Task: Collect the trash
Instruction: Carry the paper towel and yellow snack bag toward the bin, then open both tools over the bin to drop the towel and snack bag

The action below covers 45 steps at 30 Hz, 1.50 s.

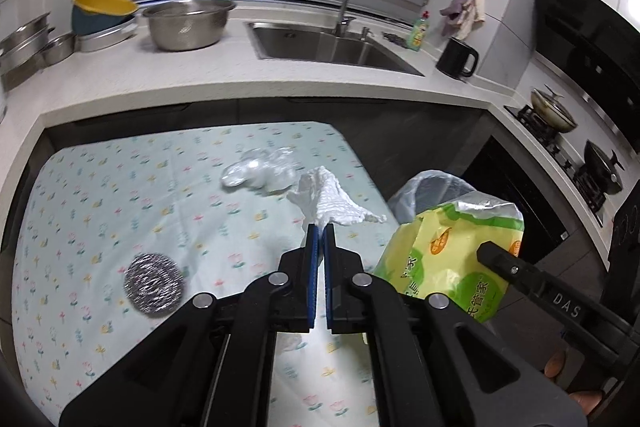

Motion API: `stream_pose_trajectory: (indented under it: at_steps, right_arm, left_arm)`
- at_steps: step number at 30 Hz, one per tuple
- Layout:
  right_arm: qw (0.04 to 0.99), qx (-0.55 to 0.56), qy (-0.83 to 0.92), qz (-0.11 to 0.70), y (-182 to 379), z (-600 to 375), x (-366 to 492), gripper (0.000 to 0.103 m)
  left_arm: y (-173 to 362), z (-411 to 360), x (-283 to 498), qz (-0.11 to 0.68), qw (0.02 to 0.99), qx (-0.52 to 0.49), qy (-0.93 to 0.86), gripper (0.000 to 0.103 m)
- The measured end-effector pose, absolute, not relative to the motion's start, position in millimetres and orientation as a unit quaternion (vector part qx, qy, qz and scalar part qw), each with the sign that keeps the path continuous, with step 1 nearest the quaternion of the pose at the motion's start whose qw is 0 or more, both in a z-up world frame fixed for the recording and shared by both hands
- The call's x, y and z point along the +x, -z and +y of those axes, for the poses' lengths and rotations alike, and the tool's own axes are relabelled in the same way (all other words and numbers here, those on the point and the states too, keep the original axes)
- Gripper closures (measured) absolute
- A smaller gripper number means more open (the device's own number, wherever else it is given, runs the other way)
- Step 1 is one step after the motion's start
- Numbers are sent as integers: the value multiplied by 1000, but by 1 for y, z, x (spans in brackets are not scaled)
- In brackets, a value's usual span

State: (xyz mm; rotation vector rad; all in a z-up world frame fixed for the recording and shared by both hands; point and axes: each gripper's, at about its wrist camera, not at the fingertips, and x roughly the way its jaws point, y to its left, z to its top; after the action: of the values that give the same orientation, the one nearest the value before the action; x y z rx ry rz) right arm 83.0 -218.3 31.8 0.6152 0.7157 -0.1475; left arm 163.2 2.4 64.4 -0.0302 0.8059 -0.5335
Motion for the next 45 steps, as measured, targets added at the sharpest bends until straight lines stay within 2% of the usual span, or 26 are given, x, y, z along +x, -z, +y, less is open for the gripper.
stream_pose_trajectory:
  at_steps: [15, 27, 28, 30, 31, 32, 45]
  right_arm:
    - [881, 322, 173, 300, -37, -329, 47, 99]
    - [867, 328, 240, 289, -23, -391, 43, 99]
    - [866, 327, 243, 289, -22, -393, 45, 99]
    - [867, 324, 246, 290, -22, -397, 50, 99]
    - [867, 322, 247, 289, -22, -399, 51, 99]
    - [868, 319, 248, 289, -23, -400, 54, 99]
    - [884, 286, 228, 291, -32, -395, 106, 99]
  left_arm:
    - [-81, -144, 165, 381, 852, 19, 358, 101]
    - [-56, -238, 181, 398, 822, 41, 405, 99]
    - [-54, -242, 182, 399, 822, 43, 403, 97]
    - [-50, -246, 186, 408, 818, 41, 404, 81]
    - [-50, -246, 188, 410, 818, 35, 402, 61]
    - [-51, -242, 189, 406, 821, 26, 400, 50]
    - [-43, -202, 207, 397, 849, 29, 349, 47]
